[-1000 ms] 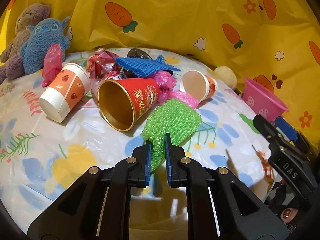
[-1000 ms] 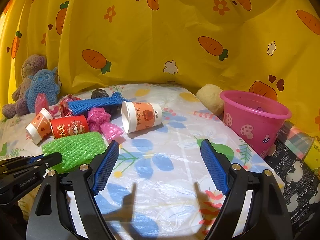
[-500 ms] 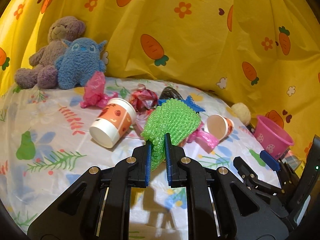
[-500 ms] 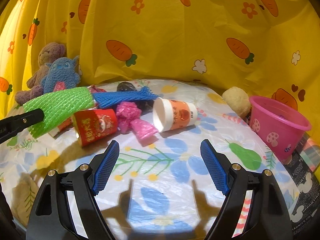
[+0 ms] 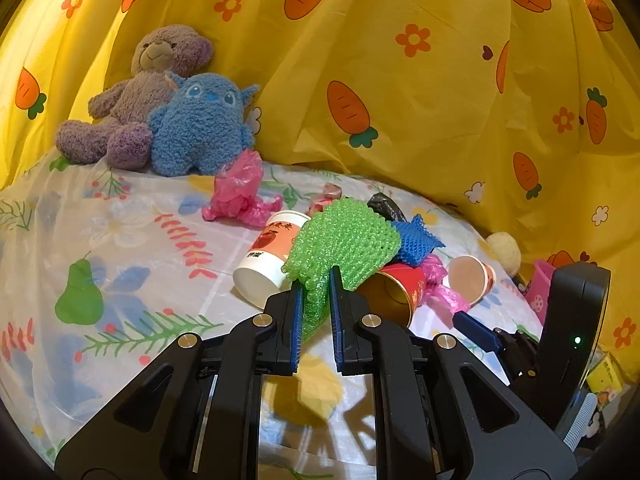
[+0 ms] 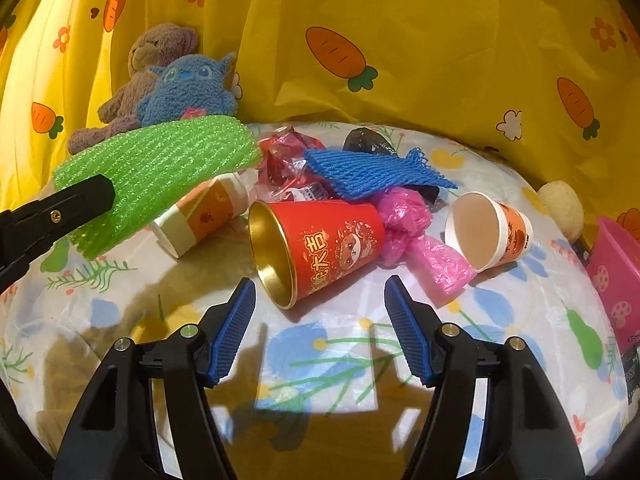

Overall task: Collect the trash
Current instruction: 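Grasp the green mesh sleeve with the left tool while the right tool grasps the red cup, then carry the green mesh sleeve and red cup over the pink bucket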

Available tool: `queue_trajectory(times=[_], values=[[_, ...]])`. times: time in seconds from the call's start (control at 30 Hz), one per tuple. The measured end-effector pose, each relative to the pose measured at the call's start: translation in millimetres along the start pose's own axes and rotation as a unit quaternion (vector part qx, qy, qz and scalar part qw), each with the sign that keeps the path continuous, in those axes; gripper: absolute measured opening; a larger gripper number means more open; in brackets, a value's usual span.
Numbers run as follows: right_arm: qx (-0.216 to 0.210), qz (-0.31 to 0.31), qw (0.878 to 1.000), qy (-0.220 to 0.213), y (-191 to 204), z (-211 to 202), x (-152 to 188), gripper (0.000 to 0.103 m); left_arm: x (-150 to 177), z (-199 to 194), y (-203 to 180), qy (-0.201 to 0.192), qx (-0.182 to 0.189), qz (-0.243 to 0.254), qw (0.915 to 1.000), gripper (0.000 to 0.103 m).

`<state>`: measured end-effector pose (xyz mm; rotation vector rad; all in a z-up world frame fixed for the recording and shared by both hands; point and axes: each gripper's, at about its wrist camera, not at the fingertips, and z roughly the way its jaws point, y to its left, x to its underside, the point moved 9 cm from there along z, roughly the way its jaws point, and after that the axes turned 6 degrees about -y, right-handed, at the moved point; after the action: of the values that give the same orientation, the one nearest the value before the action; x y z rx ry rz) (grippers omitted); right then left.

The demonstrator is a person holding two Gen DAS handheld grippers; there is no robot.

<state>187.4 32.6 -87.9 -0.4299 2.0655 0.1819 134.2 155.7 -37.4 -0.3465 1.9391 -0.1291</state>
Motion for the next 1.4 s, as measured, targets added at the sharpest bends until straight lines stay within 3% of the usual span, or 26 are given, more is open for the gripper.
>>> queue_trajectory(times=[0.1, 0.2, 0.27, 0.33, 0.53, 0.9, 1.13, 1.4], values=[[0.006, -0.002, 1.000, 0.009, 1, 7, -2, 0.062, 0, 2, 1, 0.002, 0.006, -0.005, 1.0000, 0.011], [0.013, -0.006, 1.000, 0.018, 1, 14, -1, 0.048, -1, 3, 0, 0.002, 0.010, -0.004, 0.9999, 0.011], [0.017, -0.005, 1.000, 0.026, -2, 18, 2, 0.028, 0, 4, -1, 0.004, 0.013, -0.002, 0.9999, 0.011], [0.022, -0.005, 0.999, 0.028, -6, 18, 3, 0.018, 1, 5, -1, 0.006, 0.014, -0.002, 0.9999, 0.011], [0.049, -0.006, 0.999, 0.021, -25, 8, 8, 0.004, 4, 7, -4, 0.010, 0.022, -0.002, 0.9997, 0.011], [0.020, 0.028, 0.999, -0.041, -57, -53, 15, 0.004, 7, 3, -24, 0.012, 0.039, 0.008, 0.9991, 0.011], [0.051, 0.056, 0.995, -0.069, -100, -84, 14, 0.004, 9, 1, -63, 0.013, 0.065, 0.029, 0.9974, 0.011], [0.097, 0.090, 0.987, -0.095, -160, -111, 12, 0.004, 10, 6, -132, 0.017, 0.113, 0.068, 0.9912, 0.011]])
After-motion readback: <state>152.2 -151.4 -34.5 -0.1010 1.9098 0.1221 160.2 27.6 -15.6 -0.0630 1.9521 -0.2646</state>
